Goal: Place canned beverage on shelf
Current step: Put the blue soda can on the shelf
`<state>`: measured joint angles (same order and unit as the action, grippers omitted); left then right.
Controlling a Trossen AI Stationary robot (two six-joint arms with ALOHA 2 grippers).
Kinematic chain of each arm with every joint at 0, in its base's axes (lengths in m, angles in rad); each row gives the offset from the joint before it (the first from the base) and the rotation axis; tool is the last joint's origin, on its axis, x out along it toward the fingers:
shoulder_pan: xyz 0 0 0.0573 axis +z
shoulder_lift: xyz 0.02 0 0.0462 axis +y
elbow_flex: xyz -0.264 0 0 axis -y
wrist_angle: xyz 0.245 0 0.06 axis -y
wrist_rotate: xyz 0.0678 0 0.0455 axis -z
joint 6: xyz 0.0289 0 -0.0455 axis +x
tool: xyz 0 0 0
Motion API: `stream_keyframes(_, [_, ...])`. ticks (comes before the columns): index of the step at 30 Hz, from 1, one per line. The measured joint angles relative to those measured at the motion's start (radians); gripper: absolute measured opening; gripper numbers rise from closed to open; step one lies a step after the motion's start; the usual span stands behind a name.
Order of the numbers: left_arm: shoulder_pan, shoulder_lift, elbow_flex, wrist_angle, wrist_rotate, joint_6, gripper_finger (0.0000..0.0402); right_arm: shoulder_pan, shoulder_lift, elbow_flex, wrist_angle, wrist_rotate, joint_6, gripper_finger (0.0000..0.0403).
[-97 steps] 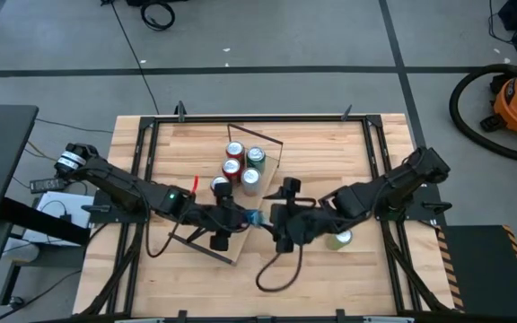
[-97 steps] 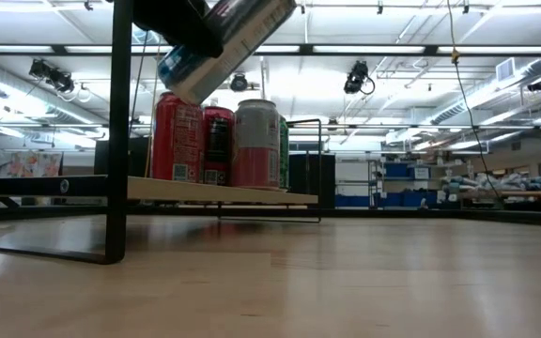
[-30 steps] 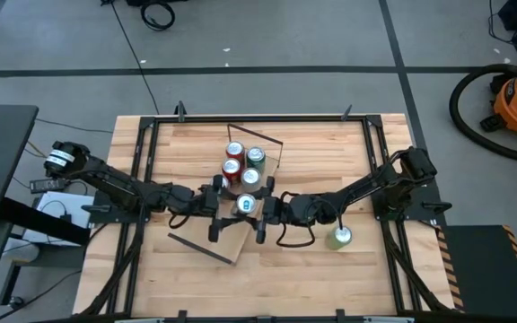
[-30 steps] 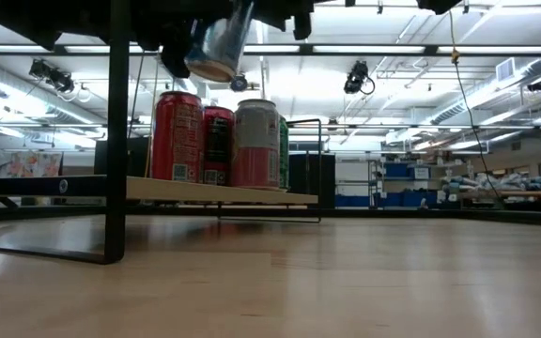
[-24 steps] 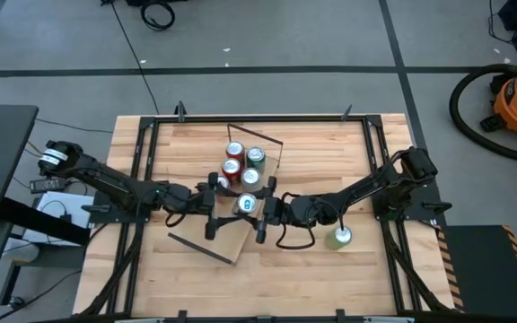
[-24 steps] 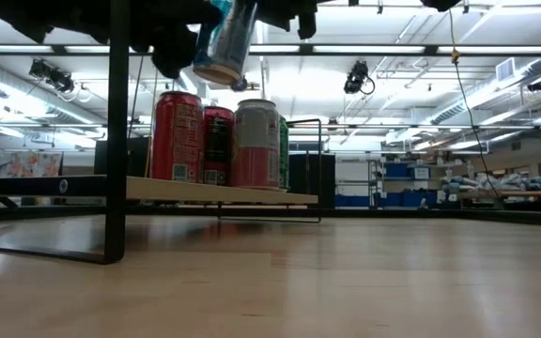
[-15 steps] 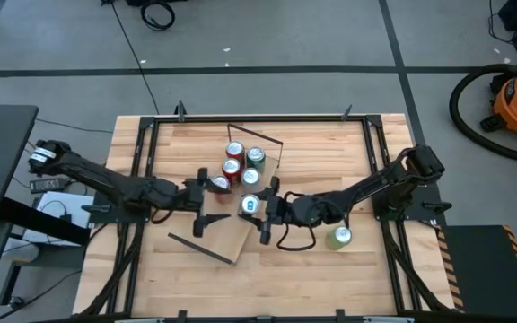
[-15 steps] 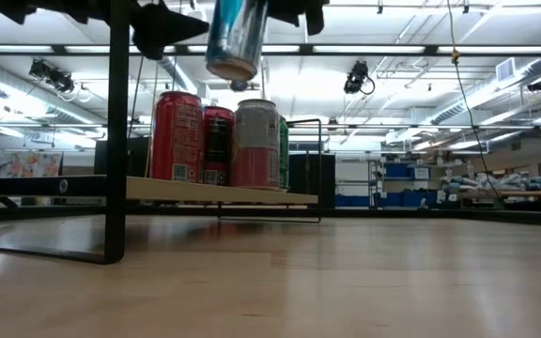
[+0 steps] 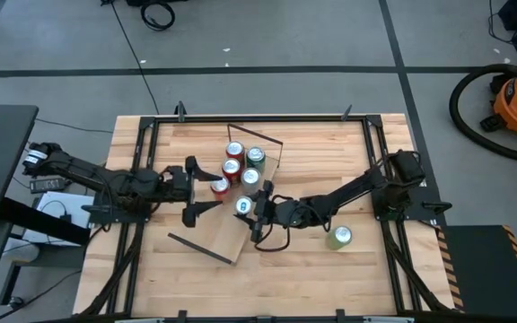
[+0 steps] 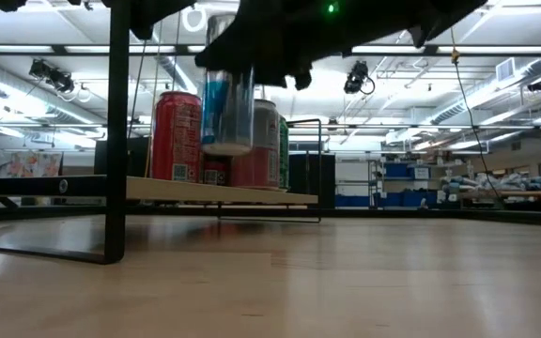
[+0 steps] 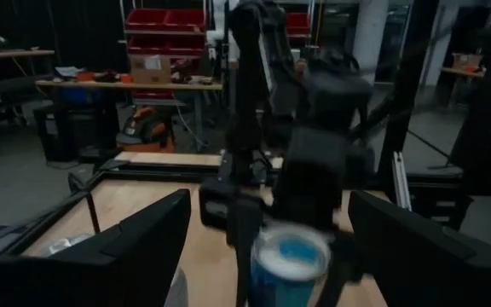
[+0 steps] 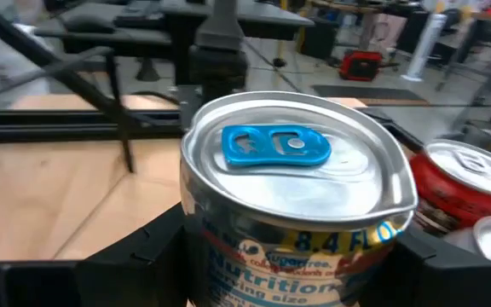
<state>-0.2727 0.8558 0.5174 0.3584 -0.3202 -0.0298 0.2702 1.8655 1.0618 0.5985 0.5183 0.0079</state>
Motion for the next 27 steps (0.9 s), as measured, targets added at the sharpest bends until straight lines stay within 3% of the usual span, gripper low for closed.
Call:
stream_keyframes(6, [0.005, -0.037, 0.0, -0.012, 0.0, 0.0, 0.0329, -0.028, 0.045, 0.001, 0.048, 0.055, 0.007, 0.0249])
stream_keyframes(19, [-0.001, -0.039, -0.001, -0.022, 0.001, -0.007, 0.0329, -0.07, 0.048, -0.005, 0.04, 0.003, -0.018, 0.0249])
stream_keyframes(27, [-0.001, -0.039, -0.001, -0.024, 0.001, -0.008, 0.0329, -0.082, 0.048, -0.09, 0.144, -0.012, 0.02, 0.025])
